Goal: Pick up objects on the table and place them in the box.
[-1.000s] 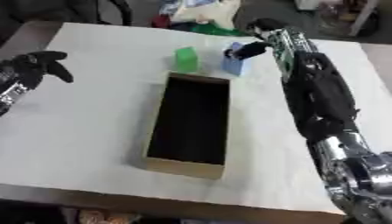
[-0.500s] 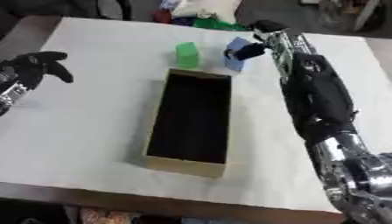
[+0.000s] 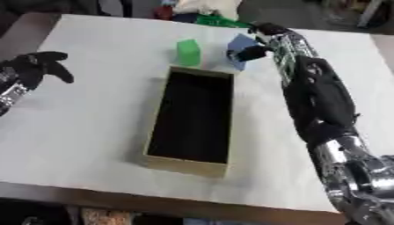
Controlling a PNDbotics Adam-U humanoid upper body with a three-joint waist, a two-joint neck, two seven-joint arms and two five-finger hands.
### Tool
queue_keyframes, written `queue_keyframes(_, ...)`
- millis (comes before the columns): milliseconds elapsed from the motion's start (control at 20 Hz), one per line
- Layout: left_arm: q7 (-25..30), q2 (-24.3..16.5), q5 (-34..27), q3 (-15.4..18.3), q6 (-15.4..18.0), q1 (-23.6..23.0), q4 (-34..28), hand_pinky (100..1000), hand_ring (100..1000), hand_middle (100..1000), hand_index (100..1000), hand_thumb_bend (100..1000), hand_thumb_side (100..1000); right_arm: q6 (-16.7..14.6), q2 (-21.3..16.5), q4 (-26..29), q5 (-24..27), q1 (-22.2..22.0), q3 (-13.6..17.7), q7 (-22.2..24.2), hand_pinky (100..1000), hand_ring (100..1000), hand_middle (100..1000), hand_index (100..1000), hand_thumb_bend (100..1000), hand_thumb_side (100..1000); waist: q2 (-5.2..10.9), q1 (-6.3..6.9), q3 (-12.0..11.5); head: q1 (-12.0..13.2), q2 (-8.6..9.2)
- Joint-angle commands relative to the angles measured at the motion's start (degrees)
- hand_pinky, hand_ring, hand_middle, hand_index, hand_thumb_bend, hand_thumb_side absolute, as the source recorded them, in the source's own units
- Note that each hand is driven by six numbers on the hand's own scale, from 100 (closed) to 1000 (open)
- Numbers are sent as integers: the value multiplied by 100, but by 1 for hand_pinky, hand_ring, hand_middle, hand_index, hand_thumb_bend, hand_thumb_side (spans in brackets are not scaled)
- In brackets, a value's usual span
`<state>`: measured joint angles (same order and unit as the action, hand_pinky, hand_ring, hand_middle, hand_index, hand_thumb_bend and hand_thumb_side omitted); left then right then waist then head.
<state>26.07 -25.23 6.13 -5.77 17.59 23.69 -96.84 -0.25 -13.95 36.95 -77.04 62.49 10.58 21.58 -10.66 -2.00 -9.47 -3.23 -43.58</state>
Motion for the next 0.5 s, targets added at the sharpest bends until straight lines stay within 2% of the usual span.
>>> queue_keyframes(50,7,-56,0,62,11,94,-78,788,674,627,912,101,984,29,-121,25,74,110,31,-66,862,910,950,1000,385,766,73,38,-6,-7,-47)
queue_keyframes(300,10,-53,3,64,15,96,-80,788,675,627,912,101,986,55,-123,-11,118,87,34,-127,858,903,921,990,368,759,52,49,-7,2,-49)
queue_keyframes(500,9,-51,5,67,18,96,-80,788,675,627,912,101,986,61,-122,-26,139,72,37,-194,853,890,865,981,350,740,42,54,-3,6,-53)
